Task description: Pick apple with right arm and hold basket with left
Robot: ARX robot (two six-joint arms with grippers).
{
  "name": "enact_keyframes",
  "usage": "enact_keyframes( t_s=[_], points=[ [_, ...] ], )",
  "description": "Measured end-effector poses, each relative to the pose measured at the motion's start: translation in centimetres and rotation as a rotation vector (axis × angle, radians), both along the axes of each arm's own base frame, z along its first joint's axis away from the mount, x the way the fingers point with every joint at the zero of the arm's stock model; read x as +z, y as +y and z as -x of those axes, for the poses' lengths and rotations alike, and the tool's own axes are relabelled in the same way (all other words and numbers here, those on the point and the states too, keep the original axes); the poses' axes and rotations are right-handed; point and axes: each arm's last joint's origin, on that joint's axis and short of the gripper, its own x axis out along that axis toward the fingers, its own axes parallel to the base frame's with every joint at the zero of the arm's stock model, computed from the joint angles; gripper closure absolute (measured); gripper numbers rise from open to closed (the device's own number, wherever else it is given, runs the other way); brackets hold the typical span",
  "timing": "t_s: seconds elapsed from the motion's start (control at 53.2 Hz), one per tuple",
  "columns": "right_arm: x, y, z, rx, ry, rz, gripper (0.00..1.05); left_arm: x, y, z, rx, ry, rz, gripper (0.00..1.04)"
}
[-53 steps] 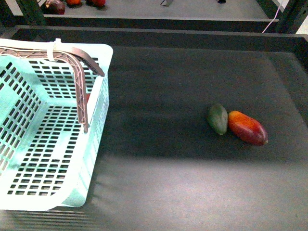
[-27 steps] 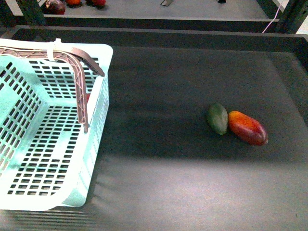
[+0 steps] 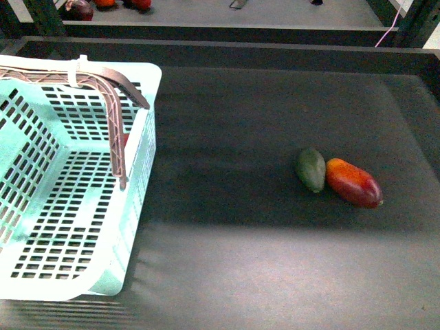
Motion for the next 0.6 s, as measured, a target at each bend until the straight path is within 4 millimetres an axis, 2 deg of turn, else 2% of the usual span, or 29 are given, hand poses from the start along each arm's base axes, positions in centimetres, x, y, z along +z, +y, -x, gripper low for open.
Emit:
enact_keyframes(
  t_s=[0.094,0.432,0.47,0.601],
  points=[
    [0.0,0.0,0.0,0.0,0.0,0.0,0.09,0.0,0.0,0.0,0.0,0.0,0.0,0.65],
    [0.0,0.0,0.0,0.0,0.0,0.0,0.09,0.0,0.0,0.0,0.0,0.0,0.0,0.08],
    [0.0,0.0,0.0,0.0,0.0,0.0,0.09,0.0,0.0,0.0,0.0,0.0,-0.002,0.06],
    [0.0,0.0,0.0,0.0,0.0,0.0,0.09,0.0,0.0,0.0,0.0,0.0,-0.002,0.07]
  ],
)
